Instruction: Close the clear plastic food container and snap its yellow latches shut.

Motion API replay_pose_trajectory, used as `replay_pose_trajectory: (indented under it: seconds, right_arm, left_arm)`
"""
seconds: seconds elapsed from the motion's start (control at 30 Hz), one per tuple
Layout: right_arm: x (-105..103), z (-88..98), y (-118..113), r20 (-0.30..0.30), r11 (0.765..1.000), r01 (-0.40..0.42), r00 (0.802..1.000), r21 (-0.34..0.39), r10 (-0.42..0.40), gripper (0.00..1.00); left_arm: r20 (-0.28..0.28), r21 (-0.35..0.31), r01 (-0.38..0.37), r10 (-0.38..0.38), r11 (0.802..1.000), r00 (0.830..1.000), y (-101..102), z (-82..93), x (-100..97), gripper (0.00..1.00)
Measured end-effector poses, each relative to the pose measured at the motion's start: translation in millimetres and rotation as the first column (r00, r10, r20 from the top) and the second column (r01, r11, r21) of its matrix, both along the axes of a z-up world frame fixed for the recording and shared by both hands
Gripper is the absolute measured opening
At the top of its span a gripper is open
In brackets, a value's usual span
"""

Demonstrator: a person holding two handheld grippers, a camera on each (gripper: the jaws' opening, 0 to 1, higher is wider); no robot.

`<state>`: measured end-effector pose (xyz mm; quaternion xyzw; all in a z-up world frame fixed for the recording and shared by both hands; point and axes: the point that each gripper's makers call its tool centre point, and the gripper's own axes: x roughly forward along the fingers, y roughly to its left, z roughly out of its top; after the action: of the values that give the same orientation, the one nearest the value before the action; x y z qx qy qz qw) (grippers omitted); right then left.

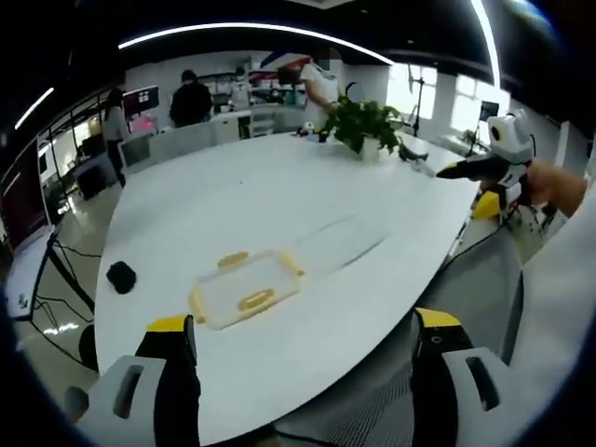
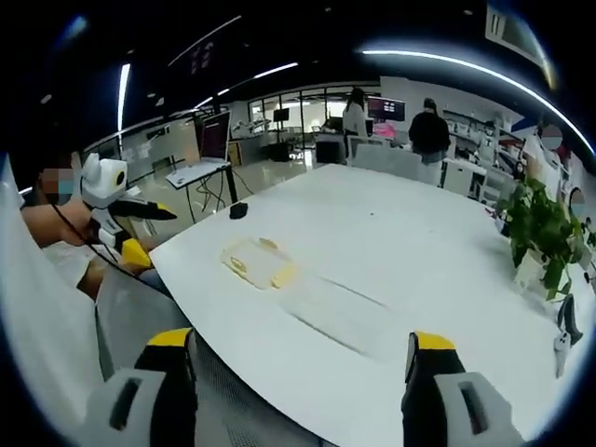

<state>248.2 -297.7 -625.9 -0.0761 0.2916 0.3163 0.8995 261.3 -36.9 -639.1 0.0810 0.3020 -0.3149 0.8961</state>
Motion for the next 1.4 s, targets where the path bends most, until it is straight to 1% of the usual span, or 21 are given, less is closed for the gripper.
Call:
replay_pose_trajectory:
  seconds: [0.07, 0.13, 0.17, 0.2, 0.33, 0.37, 0.4, 0.43, 0.5, 0.57, 0.63, 0.67, 0.8, 0.9, 1.0, 1.07, 1.1, 1.17, 1.3, 1.37, 1.4]
  right_arm:
    - [3.1, 1.2, 0.5, -0.003, 1.000, 0.008, 1.000, -0.005, -0.008, 0.94]
    - [3.3, 1.1, 2.8, -0.007, 1.000, -0.009, 1.000, -0.012, 0.009, 0.89]
    - [4.9, 3.2, 4.4, 0.009, 1.000, -0.020, 1.000, -0.018, 0.020, 0.87]
    - [6.7, 4.5, 5.4, 0.022, 0.999, -0.024, 0.999, -0.024, 0.024, 0.87]
    - [9.8, 3.3, 14.0, 0.024, 0.997, -0.070, 0.997, -0.039, 0.071, 0.83]
    - [9.2, 1.6, 17.3, 0.017, 0.993, -0.100, 0.995, -0.057, 0.102, 0.82]
    - [10.2, 1.8, 18.9, 0.029, 0.990, -0.119, 0.992, -0.077, 0.121, 0.81]
    - [13.5, 3.3, 20.8, 0.054, 0.985, -0.135, 0.989, -0.105, 0.141, 0.81]
    - [15.6, 4.6, 27.0, 0.068, 0.977, -0.172, 0.981, -0.125, 0.182, 0.80]
    - [18.4, 5.7, 30.8, 0.078, 0.973, -0.186, 0.977, -0.135, 0.198, 0.79]
    - [22.1, 5.8, 34.9, 0.079, 0.966, -0.206, 0.972, -0.153, 0.220, 0.78]
    - [24.9, 6.7, 37.5, 0.088, 0.963, -0.216, 0.969, -0.163, 0.232, 0.77]
    - [33.3, 7.9, 46.6, 0.087, 0.957, -0.235, 0.964, -0.172, 0.252, 0.77]
    - [40.2, 7.2, 55.2, 0.095, 0.941, -0.266, 0.952, -0.211, 0.291, 0.73]
    - [44.6, 8.7, 64.3, 0.090, 0.942, -0.281, 0.950, -0.181, 0.301, 0.72]
    - [48.0, 7.1, 69.1, 0.086, 0.937, -0.292, 0.946, -0.193, 0.313, 0.71]
    - [50.3, 6.0, 71.7, 0.092, 0.930, -0.302, 0.941, -0.212, 0.326, 0.71]
    - [52.2, 5.0, 78.1, 0.097, 0.919, -0.323, 0.931, -0.226, 0.351, 0.71]
    - [58.3, 1.7, 87.4, 0.094, 0.903, -0.350, 0.919, -0.249, 0.382, 0.69]
    - [62.5, -0.8, 91.8, 0.088, 0.898, -0.361, 0.915, -0.253, 0.393, 0.69]
    - [63.6, -4.2, 94.5, 0.074, 0.888, -0.379, 0.909, -0.261, 0.410, 0.69]
  left_arm:
    - [0.010, 0.002, 0.012, -0.012, 1.000, 1.000, 0.8, 2.6, 2.3, 0.94]
    - [0.012, -0.004, 0.022, -0.022, 1.000, 1.000, 1.1, 4.6, 3.6, 0.93]
    - [0.015, 0.000, 0.033, -0.033, 0.999, 0.999, 1.3, 4.9, 3.9, 0.92]
    - [0.019, 0.008, 0.043, -0.043, 0.999, 0.999, 1.9, 4.7, 4.4, 0.92]
    - [0.023, 0.029, 0.077, -0.077, 0.997, 0.997, 3.8, 5.5, 7.3, 0.91]
    - [0.028, 0.032, 0.090, -0.091, 0.995, 0.995, 3.7, 7.0, 8.6, 0.91]
    - [0.028, 0.039, 0.101, -0.102, 0.994, 0.994, 4.3, 6.7, 9.6, 0.90]
    - [0.027, 0.052, 0.109, -0.110, 0.993, 0.994, 5.7, 6.1, 11.5, 0.90]
    - [0.029, 0.066, 0.129, -0.131, 0.989, 0.991, 6.4, 5.6, 14.4, 0.90]
    - [0.027, 0.076, 0.148, -0.150, 0.986, 0.988, 6.6, 4.9, 16.5, 0.90]
    - [0.027, 0.097, 0.176, -0.179, 0.980, 0.983, 7.2, 3.9, 18.7, 0.89]
    - [0.038, 0.101, 0.189, -0.194, 0.977, 0.980, 7.1, 4.7, 21.3, 0.89]
    - [0.049, 0.120, 0.223, -0.230, 0.967, 0.972, 8.5, 3.4, 29.0, 0.90]
    - [0.045, 0.130, 0.246, -0.254, 0.960, 0.966, 10.1, 1.6, 34.0, 0.90]
    - [0.045, 0.137, 0.270, -0.279, 0.953, 0.959, 12.5, 0.5, 39.1, 0.88]
    - [0.041, 0.139, 0.286, -0.294, 0.948, 0.955, 14.2, -0.8, 41.9, 0.87]
    - [0.042, 0.142, 0.293, -0.301, 0.946, 0.953, 15.0, -1.4, 44.1, 0.88]
    - [0.033, 0.155, 0.316, -0.325, 0.936, 0.945, 16.7, -4.4, 47.0, 0.87]
    - [0.028, 0.182, 0.357, -0.368, 0.916, 0.929, 18.4, -7.3, 52.4, 0.87]
    - [0.026, 0.194, 0.375, -0.386, 0.907, 0.922, 18.9, -7.5, 56.2, 0.87]
    - [0.026, 0.200, 0.383, -0.395, 0.902, 0.918, 19.0, -6.8, 58.2, 0.86]
